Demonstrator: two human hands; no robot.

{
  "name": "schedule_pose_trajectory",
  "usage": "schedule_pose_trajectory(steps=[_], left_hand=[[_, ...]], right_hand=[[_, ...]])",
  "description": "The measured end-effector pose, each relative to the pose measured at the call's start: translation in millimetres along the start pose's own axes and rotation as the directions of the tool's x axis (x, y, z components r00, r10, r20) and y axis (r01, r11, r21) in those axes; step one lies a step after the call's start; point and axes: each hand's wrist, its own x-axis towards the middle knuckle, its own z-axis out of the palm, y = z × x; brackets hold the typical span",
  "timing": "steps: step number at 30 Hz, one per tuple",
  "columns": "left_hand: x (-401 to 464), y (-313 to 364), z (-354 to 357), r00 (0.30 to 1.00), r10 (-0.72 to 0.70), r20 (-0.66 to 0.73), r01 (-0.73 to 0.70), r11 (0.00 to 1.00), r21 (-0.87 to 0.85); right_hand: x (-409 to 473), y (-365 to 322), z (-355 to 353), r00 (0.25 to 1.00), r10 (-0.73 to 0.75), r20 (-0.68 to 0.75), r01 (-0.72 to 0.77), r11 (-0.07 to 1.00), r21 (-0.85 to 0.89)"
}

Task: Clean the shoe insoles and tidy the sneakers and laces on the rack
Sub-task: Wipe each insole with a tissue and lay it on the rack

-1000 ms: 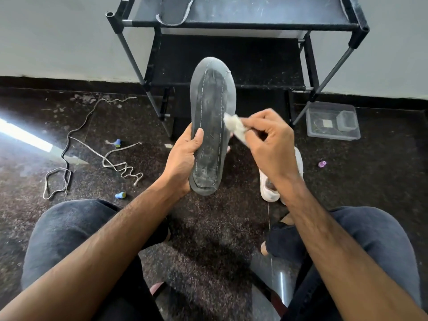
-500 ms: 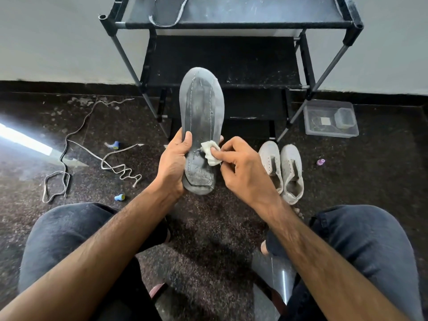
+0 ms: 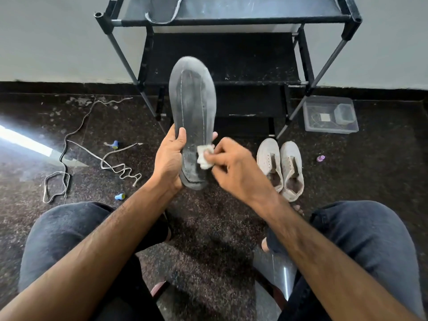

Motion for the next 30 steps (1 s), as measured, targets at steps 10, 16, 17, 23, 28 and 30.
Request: schedule_pose_trajectory(steps=[10, 16, 17, 23, 28, 30], left_hand=[[-3.8, 2.1, 1.8, 0.998, -0.039, 0.045, 0.04, 0.999, -0.027], [-4.4, -1.0, 7.4, 0.996, -0.06, 0.062, 0.066, 0.993, -0.1], [-5.3, -2.8, 9.2, 0.995, -0.076, 0.059, 0.082, 0.989, -0.122], [-8.2, -7.7, 5.8, 0.992, -0.122, 0.039, 0.127, 0.977, -0.173], [-8.0, -2.2, 2.5, 0.994, -0.087, 0.066, 0.096, 0.982, -0.16], [-7.7, 1.9, 3.9, 0.995, -0.066, 0.072, 0.077, 0.983, -0.167]], right_hand=[[12.6, 5.3, -41.0, 0.962, 0.273, 0.003, -0.256, 0.899, 0.356], [15.3, -4.6, -32.3, 0.955, 0.167, -0.244, -0.109, 0.966, 0.235], [15.2, -6.1, -25.6, 0.967, 0.094, -0.238, -0.059, 0.987, 0.149], [3.8, -18.2, 16.9, 0.985, -0.159, -0.073, 0.159, 0.987, -0.004], [-4.6, -16.4, 3.5, 0.963, -0.253, 0.097, 0.23, 0.952, 0.201], [-8.3, -15.8, -2.6, 0.957, -0.238, 0.167, 0.193, 0.95, 0.246]])
